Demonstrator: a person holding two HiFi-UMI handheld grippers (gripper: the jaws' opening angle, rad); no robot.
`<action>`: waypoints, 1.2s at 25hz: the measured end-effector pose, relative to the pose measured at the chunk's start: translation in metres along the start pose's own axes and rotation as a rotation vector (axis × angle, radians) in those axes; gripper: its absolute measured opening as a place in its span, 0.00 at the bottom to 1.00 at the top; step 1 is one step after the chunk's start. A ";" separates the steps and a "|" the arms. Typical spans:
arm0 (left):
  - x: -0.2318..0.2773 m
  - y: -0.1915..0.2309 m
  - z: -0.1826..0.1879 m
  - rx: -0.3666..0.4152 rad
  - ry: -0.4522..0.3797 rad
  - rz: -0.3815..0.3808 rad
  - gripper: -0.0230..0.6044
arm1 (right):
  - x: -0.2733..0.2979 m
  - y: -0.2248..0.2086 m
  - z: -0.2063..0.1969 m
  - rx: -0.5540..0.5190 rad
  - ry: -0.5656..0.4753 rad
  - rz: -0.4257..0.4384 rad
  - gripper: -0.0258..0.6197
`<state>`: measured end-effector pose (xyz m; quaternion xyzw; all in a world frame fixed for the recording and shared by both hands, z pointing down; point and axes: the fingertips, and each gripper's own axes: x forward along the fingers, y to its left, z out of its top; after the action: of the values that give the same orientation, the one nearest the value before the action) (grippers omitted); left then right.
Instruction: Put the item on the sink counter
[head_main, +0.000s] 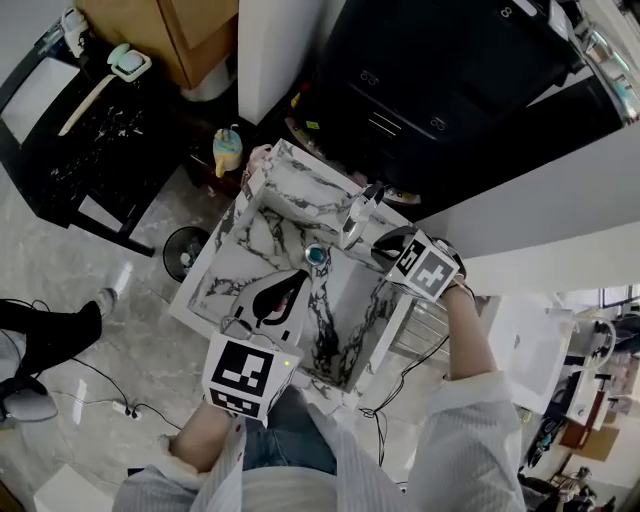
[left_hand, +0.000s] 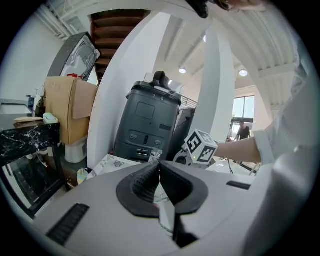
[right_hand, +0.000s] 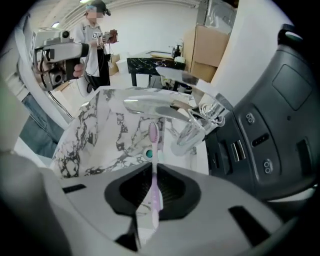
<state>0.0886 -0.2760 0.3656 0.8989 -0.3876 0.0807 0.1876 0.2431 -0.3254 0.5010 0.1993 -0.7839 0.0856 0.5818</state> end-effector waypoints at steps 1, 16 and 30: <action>-0.003 -0.002 0.002 0.002 -0.004 -0.001 0.06 | -0.004 0.005 0.002 0.009 -0.018 -0.001 0.10; -0.046 -0.033 0.018 0.033 -0.077 0.012 0.06 | -0.065 0.082 0.034 0.244 -0.412 -0.067 0.10; -0.087 -0.041 0.023 0.020 -0.149 0.104 0.06 | -0.143 0.132 0.096 0.307 -0.796 -0.154 0.10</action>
<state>0.0588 -0.2013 0.3076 0.8830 -0.4458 0.0271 0.1446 0.1395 -0.2106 0.3493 0.3590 -0.9082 0.0740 0.2023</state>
